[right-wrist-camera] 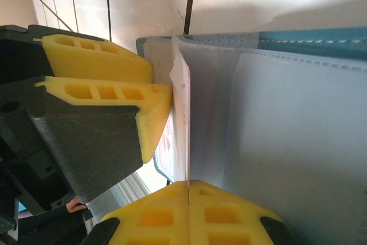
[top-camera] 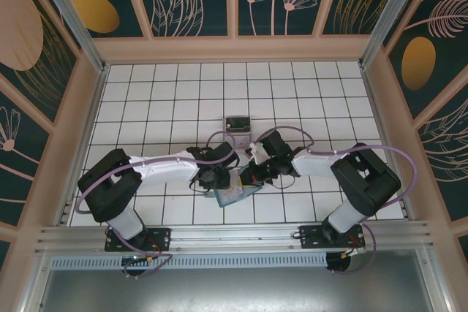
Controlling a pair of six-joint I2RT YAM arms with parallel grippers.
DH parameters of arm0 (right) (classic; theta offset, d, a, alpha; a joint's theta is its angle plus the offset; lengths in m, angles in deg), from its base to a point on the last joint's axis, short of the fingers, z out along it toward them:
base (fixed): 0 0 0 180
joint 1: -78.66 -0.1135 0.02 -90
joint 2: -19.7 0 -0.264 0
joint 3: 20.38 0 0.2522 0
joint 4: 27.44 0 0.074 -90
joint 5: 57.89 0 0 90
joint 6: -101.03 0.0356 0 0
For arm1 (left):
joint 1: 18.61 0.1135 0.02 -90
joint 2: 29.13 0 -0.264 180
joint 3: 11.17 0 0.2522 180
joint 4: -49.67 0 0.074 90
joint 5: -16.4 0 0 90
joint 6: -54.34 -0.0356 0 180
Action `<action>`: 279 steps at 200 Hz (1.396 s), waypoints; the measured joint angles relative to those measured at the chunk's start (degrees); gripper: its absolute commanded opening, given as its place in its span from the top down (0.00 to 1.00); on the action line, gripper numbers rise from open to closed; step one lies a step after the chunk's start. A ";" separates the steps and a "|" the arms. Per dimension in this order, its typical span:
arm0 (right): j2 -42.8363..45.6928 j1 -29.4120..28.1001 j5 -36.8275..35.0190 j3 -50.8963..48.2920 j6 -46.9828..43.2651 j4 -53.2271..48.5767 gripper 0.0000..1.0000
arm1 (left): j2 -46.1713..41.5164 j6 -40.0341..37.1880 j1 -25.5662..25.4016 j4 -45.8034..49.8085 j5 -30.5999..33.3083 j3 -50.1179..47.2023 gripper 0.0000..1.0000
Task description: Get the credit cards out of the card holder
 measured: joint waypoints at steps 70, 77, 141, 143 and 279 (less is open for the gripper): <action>1.57 1.20 -1.11 0.00 -0.42 -2.25 1.00 | 1.70 -1.27 -0.79 2.23 1.38 1.95 0.66; 1.90 1.49 -1.20 0.00 -0.50 -2.82 1.00 | 1.70 -1.31 -0.79 2.25 1.36 1.95 0.66; 7.30 4.90 -5.18 0.35 -3.50 -10.25 1.00 | 1.70 -1.86 -0.79 2.34 1.44 2.03 0.66; 7.58 5.03 -5.42 0.46 -3.58 -10.64 1.00 | 1.64 -1.86 -0.79 2.34 1.49 2.05 0.66; 5.62 6.86 -25.68 28.48 -40.02 -29.99 1.00 | -13.38 2.91 2.43 -10.47 0.57 -12.28 0.67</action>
